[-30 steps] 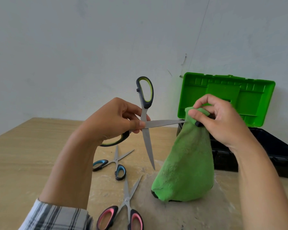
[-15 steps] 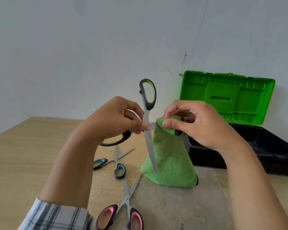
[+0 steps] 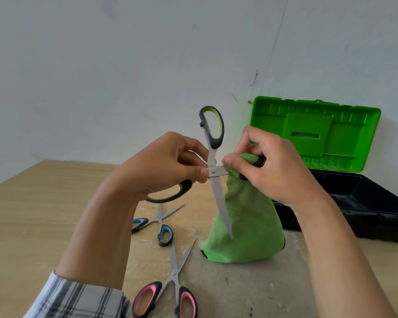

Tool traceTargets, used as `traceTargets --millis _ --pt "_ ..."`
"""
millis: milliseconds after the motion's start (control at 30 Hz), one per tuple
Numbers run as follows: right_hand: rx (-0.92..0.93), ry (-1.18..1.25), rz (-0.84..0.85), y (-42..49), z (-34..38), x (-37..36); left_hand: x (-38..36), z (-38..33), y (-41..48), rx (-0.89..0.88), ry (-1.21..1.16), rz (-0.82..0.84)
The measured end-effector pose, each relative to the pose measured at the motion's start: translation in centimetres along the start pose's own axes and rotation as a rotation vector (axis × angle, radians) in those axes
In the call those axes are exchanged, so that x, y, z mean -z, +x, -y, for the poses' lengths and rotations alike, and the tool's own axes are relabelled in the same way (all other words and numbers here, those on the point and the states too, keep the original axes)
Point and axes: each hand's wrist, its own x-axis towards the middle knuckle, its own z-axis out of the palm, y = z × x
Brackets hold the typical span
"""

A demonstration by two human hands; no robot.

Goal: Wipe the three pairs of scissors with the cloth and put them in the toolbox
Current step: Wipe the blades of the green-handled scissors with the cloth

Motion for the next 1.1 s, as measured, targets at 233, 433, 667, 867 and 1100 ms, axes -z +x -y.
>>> traceTargets --millis 233,433,667,867,1100 --pt "-0.056 0.041 0.094 -0.4 -1.1 2.2 -0.7 -0.3 0.3 0.025 0.011 0.012" --pt "-0.121 0.026 0.033 -0.7 -2.5 3.6 0.0 0.0 0.1 0.058 0.037 -0.021" --pt "0.006 -0.118 -0.483 0.0 -3.0 3.5 0.1 0.0 0.0 0.102 0.041 -0.016" --pt "0.241 -0.080 -0.227 0.3 0.1 0.3 -0.3 -0.2 0.0 0.085 -0.021 -0.038" --pt "0.136 -0.038 0.089 0.2 0.0 -0.2 0.1 -0.2 -0.2 0.073 -0.042 -0.097"
